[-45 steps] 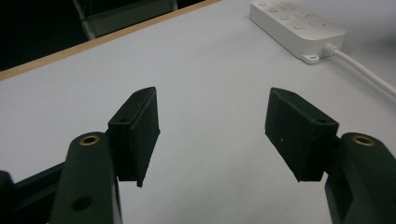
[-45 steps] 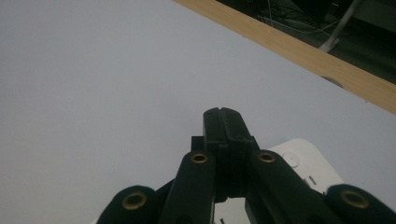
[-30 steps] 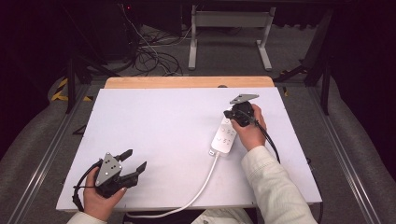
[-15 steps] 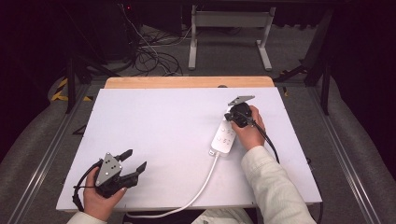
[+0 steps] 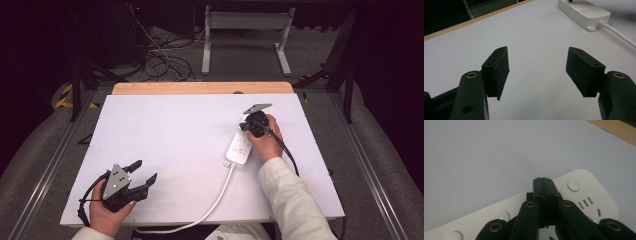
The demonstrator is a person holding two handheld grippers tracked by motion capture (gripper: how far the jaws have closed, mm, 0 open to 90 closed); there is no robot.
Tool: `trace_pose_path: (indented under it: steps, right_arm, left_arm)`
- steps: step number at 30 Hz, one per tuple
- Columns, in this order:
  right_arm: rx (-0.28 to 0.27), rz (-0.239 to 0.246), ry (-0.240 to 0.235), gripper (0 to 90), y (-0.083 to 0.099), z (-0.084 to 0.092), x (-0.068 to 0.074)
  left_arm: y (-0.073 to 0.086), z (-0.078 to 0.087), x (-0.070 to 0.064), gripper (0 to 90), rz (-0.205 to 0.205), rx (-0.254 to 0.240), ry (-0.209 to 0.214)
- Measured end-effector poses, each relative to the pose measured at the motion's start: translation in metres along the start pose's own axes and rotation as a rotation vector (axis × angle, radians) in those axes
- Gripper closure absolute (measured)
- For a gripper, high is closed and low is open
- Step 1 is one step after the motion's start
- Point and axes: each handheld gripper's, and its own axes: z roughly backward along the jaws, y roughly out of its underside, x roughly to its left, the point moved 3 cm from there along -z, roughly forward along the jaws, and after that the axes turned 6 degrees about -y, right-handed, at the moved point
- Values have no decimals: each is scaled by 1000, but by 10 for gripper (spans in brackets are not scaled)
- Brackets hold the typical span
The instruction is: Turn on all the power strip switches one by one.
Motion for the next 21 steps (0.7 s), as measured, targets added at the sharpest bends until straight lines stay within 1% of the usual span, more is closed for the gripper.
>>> trace_pose_path:
  steps: [5, 8, 11, 15, 18, 20, 21]
  right_arm:
    - [-1, -10, 0, 900, 1, -1, 0]
    - [-5, -28, -5, 900, 1, -2, -1]
    - [-1, -35, -4, 900, 1, -2, -1]
    - [-15, -70, -27, 900, 3, -2, -4]
    - [-7, -70, -14, 900, 3, -3, -2]
    - [7, -59, 3, 900, 2, -4, -1]
    - [8, -67, 3, 900, 2, -4, -1]
  left_arm:
    - [0, 0, 0, 352, 1, -2, 0]
    - [0, 0, -1, 353, 1, -2, 0]
    - [0, 0, 0, 353, 0, -2, 0]
    - [0, 1, -1, 352, 4, -2, 1]
    - [0, 1, -1, 353, -1, -2, -1]
    - [0, 1, -1, 352, 1, -2, -1]
    - [0, 1, -1, 352, 2, -2, -1]
